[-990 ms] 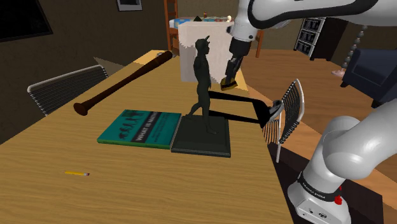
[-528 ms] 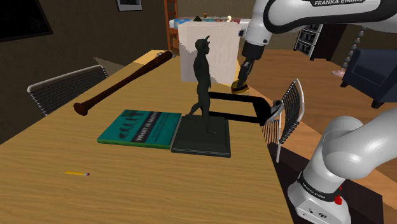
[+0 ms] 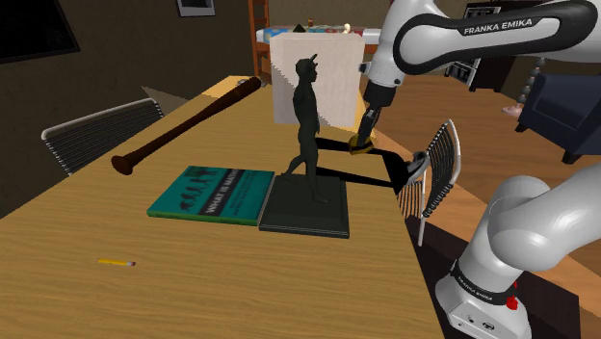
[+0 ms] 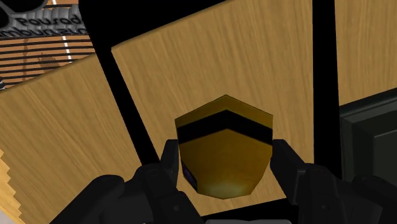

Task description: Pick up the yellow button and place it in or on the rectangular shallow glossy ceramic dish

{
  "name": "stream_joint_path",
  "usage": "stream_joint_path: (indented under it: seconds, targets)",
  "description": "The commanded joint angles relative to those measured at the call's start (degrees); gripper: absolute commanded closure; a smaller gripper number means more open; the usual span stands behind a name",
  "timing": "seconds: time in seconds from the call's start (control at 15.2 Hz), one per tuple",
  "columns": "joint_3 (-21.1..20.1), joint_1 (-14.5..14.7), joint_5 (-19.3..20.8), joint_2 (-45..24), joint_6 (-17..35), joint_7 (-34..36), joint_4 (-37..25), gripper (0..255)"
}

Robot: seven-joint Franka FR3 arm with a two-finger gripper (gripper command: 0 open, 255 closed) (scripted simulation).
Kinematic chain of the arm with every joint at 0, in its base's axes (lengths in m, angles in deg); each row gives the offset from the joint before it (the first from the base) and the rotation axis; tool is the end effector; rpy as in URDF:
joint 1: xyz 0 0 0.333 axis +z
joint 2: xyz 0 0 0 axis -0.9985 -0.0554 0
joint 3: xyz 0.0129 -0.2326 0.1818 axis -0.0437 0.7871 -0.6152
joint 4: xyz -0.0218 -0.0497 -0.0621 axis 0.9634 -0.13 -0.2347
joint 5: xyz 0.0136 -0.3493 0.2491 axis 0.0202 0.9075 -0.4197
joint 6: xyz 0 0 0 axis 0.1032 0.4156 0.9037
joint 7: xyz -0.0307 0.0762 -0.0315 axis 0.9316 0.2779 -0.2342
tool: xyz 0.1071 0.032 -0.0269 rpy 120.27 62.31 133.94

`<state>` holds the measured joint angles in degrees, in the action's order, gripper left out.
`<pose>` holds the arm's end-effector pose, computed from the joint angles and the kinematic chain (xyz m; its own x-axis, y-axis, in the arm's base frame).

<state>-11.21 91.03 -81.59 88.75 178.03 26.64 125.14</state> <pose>0.4214 -0.0147 0.5078 0.9512 0.2710 0.1478 0.2797 -0.9592 -0.0417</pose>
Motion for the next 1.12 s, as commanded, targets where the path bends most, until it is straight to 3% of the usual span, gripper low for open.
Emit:
stream_joint_path:
  seconds: [0.0, 0.53, 0.59, 0.92, 1.06]
  targets:
    - [-0.1, 0.0, 0.0, 0.0, 1.9, 0.0, 1.9, 255]
    - [-0.1, 0.0, 0.0, 0.0, 1.9, 0.0, 1.9, 255]
    - [-0.1, 0.0, 0.0, 0.0, 1.9, 0.0, 1.9, 0]
    - [-0.1, 0.0, 0.0, 0.0, 1.9, 0.0, 1.9, 0]
    - [-0.1, 0.0, 0.0, 0.7, -2.1, 0.1, -1.5, 0]
